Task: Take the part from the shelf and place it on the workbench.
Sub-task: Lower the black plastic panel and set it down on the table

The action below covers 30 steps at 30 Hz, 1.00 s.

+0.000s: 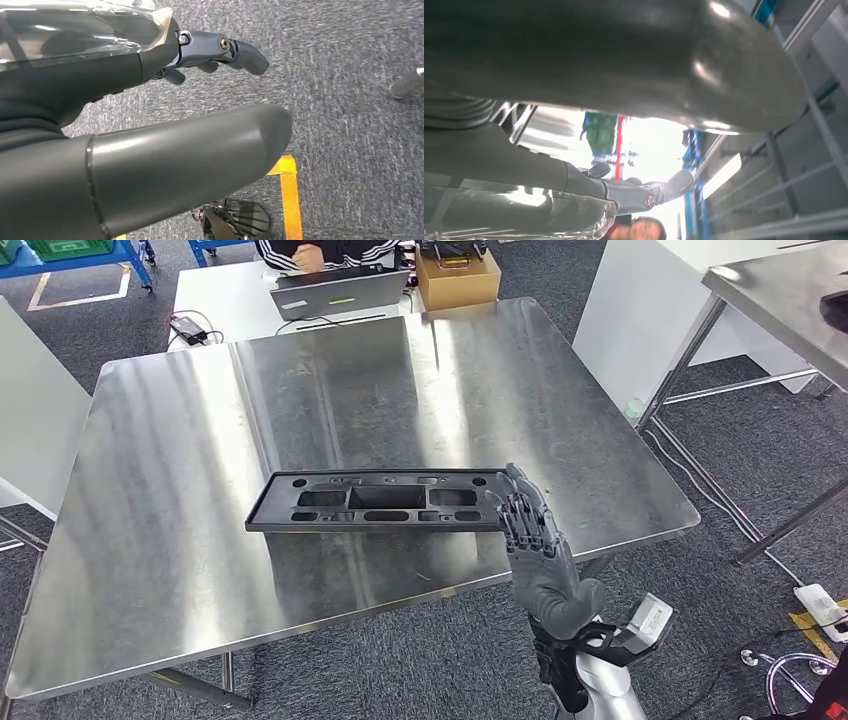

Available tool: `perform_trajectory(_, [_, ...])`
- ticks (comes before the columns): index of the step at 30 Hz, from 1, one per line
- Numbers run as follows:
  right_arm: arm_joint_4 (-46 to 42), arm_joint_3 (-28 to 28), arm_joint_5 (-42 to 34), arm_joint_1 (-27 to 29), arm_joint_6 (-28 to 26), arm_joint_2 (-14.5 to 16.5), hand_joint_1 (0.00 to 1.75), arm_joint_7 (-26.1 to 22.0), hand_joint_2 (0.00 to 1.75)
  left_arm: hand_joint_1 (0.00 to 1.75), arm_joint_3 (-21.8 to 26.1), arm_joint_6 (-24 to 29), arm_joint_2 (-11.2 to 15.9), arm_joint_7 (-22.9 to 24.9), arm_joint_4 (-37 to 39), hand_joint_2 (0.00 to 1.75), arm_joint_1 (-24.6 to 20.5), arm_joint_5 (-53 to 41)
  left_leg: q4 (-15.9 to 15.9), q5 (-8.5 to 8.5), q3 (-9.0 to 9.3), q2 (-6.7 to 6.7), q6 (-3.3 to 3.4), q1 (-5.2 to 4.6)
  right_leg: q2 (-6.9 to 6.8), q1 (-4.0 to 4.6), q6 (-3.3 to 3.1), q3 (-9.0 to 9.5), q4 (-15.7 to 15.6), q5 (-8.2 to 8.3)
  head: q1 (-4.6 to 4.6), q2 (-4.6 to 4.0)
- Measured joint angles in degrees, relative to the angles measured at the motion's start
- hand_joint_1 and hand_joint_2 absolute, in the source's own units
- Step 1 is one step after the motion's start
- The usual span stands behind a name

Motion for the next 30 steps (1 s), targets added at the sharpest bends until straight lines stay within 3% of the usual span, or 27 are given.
perform_trajectory(4, [-1.1, -1.2, 0.3, 2.0, 0.0, 0.2, 0.00, 0.2, 0.00, 0.00, 0.0, 0.9, -0.3, 0.3, 0.0, 0.00, -0.3, -0.2, 0.2, -0.07, 0.01, 0.10, 0.48, -0.27, 0.08, -0.25, 0.22, 0.05, -0.1, 0.14, 0.00, 0.00])
perform_trajectory(7, [-1.5, -1.5, 0.4, 2.4, 0.0, 0.6, 0.00, 0.4, 0.00, 0.00, -0.1, 1.5, -1.1, 0.3, 0.0, 0.00, -0.4, -0.3, -0.8, 1.13, 0.33, 0.31, 1.31, 0.07, 0.04, -0.15, 0.83, -0.17, 0.2, -0.02, 0.02, 0.00])
perform_trajectory(9, [-1.7, -1.6, 0.5, 2.5, 0.0, 0.8, 0.00, 0.6, 0.00, 0.00, -0.1, 1.7, -1.6, 0.3, 0.0, 0.00, -0.5, -0.2, -1.6, 1.97, 0.51, 0.60, 1.70, 0.60, -0.07, -0.08, 0.75, -1.90, 4.0, -2.40, 0.17, 0.00])
perform_trajectory(11, [-1.7, -1.8, 0.6, 2.5, 0.1, 1.0, 0.00, 1.0, 0.00, 0.00, -0.1, 1.8, -1.9, 0.4, 0.0, 0.00, -0.4, -0.2, -1.7, 2.12, 0.30, 0.80, 1.76, 0.66, -0.12, -0.39, 0.70, -4.91, 11.6, -5.70, 0.28, 0.00])
perform_trajectory(12, [-1.6, -1.9, 0.6, 2.5, 0.2, 1.0, 0.00, 1.2, 0.00, 0.00, -0.1, 1.8, -2.0, 0.5, 0.0, 0.00, -0.4, -0.2, -1.7, 2.14, 0.23, 0.89, 1.71, 0.71, -0.14, -0.63, 0.97, -6.03, 14.6, -6.65, 0.29, 0.00])
perform_trajectory(13, [-1.6, -2.0, 0.6, 2.5, 0.3, 1.1, 0.00, 1.3, 0.00, 0.00, -0.1, 1.8, -2.1, 0.6, 0.0, 0.00, -0.4, -0.2, -1.6, 2.14, 0.20, 0.95, 1.64, 0.83, -0.18, -0.91, 1.51, -6.18, 15.7, -6.69, 0.28, 0.00])
perform_trajectory(14, [-1.6, -2.1, 0.6, 2.5, 0.4, 1.2, 0.00, 1.5, 0.00, 0.00, 0.0, 1.8, -2.2, 0.7, 0.0, 0.00, -0.4, -0.1, -1.5, 2.09, 0.18, 0.97, 1.48, 1.01, -0.26, -1.20, 2.24, -5.23, 14.4, -5.88, 0.29, 0.00])
perform_trajectory(16, [-1.5, -2.3, 0.7, 2.3, 0.5, 1.3, 0.00, 1.7, 0.00, 0.00, 0.0, 1.8, -2.3, 0.7, 0.0, 0.00, -0.5, -0.1, -0.9, 1.72, 0.08, 0.94, 0.80, 1.41, -0.57, -1.86, 3.84, -0.92, 6.8, -3.37, 0.33, 0.00])
perform_trajectory(18, [-1.5, -2.5, 0.7, 2.0, 0.6, 1.5, 0.00, 1.8, 0.00, 0.00, -0.1, 1.8, -2.3, 0.7, -0.1, 0.00, -0.5, -0.2, 0.1, 1.25, -0.47, 0.77, -0.12, 1.36, -0.50, -1.80, 4.15, 2.19, 1.5, -2.28, 0.49, 0.00])
perform_trajectory(22, [-1.4, -2.8, 0.7, 1.8, 0.6, 1.9, 0.00, 1.9, 0.00, 0.00, -0.1, 1.7, -2.4, 0.7, -0.1, 0.00, -0.6, -0.2, 1.6, 0.54, -1.57, 0.57, -1.04, 1.45, -0.20, -1.92, 2.58, 1.82, 1.2, -2.43, 0.26, 0.00])
perform_trajectory(24, [-1.4, -2.8, 0.8, 1.8, 0.6, 2.0, 0.00, 1.9, 0.00, 0.00, -0.1, 1.6, -2.3, 0.7, -0.1, 0.00, -0.6, -0.3, 5.0, -2.45, -3.08, 0.64, -1.55, 1.78, -0.30, -1.91, 1.50, 1.35, 1.1, -2.04, 0.17, 0.00])
perform_trajectory(26, [-1.4, -2.9, 0.8, 1.8, 0.7, 2.0, 0.00, 1.9, 0.00, 0.00, -0.1, 1.4, -2.3, 0.7, -0.1, 0.00, -0.6, -0.4, 12.2, -6.91, -6.14, 0.67, -1.85, 1.81, -0.44, -1.64, 0.57, 0.57, 1.1, -1.57, 0.10, 0.00])
perform_trajectory(27, [-1.4, -2.9, 0.8, 1.9, 0.7, 2.0, 0.00, 1.9, 0.00, 0.00, -0.1, 1.3, -2.3, 0.7, -0.1, 0.00, -0.6, -0.5, 15.4, -8.27, -7.44, 0.66, -1.89, 1.82, -0.51, -1.50, 0.25, 0.15, 1.1, -1.30, 0.09, 0.00])
perform_trajectory(28, [-1.4, -3.0, 0.8, 1.9, 0.7, 2.0, 0.00, 1.9, 0.00, 0.00, -0.1, 1.3, -2.3, 0.7, -0.1, 0.00, -0.6, -0.5, 17.0, -8.50, -7.92, 0.66, -1.84, 1.83, -0.56, -1.35, 0.06, -0.24, 1.1, -1.03, 0.09, 0.00])
perform_trajectory(29, [-1.4, -3.0, 0.8, 1.9, 0.7, 2.0, 0.00, 1.9, 0.00, 0.00, -0.1, 1.2, -2.3, 0.7, -0.1, 0.00, -0.6, -0.6, 16.4, -7.56, -7.27, 0.66, -1.68, 1.82, -0.58, -1.24, -0.02, -0.54, 1.1, -0.77, 0.09, 0.00])
perform_trajectory(30, [-1.4, -3.1, 0.8, 1.9, 0.7, 2.0, 0.00, 1.9, 0.00, 0.00, -0.1, 1.2, -2.3, 0.7, -0.1, 0.00, -0.6, -0.6, 13.7, -5.85, -5.54, 0.66, -1.41, 1.80, -0.58, -1.14, 0.02, -0.78, 1.1, -0.49, 0.08, 0.00])
